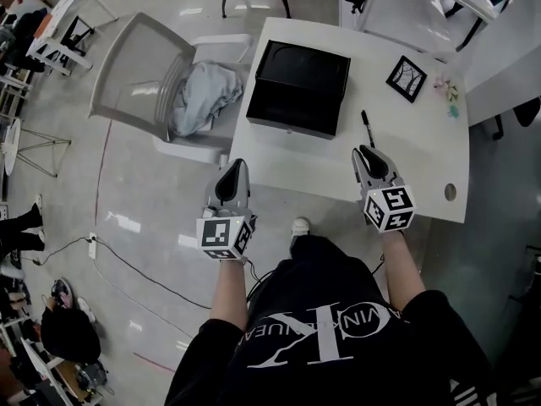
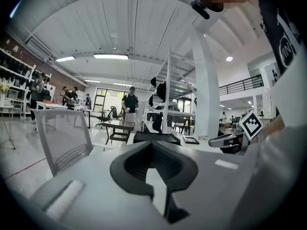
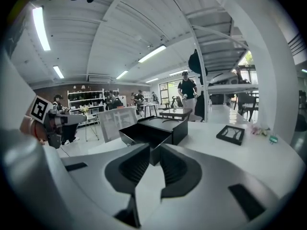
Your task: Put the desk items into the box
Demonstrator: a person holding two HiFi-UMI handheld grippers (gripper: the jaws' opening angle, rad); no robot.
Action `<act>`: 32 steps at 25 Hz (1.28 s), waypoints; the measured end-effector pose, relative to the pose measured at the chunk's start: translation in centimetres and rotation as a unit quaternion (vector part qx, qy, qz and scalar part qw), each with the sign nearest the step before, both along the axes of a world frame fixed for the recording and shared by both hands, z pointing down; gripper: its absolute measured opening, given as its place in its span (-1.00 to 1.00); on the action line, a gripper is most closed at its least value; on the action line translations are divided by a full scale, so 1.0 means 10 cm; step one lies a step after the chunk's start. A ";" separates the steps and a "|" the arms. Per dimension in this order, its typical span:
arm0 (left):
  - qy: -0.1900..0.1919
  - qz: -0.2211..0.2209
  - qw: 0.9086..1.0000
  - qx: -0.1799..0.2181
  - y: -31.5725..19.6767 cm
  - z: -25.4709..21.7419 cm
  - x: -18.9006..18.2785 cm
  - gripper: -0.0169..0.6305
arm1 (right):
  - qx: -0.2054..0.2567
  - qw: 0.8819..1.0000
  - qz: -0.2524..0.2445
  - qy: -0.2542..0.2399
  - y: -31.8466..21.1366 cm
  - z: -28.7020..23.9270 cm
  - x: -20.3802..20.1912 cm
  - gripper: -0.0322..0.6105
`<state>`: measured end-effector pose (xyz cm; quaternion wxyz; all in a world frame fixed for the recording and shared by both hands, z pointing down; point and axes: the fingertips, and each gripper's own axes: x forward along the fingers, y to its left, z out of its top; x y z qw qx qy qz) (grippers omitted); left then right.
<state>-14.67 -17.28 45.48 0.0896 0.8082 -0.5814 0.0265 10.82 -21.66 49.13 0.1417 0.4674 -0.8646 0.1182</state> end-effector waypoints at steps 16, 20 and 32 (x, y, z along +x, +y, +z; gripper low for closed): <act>-0.005 0.016 1.000 -0.018 -0.51 0.16 0.29 -0.91 | -0.066 0.996 0.018 0.058 -0.56 0.44 0.28 -0.82; -0.005 0.021 1.000 -0.023 -0.58 0.19 0.37 -0.92 | -0.094 0.991 0.033 0.087 -0.71 0.56 0.41 -0.82; -0.012 0.028 0.999 -0.027 -0.64 0.22 0.44 -0.91 | -0.175 0.976 0.056 0.119 -0.77 0.95 0.63 -0.82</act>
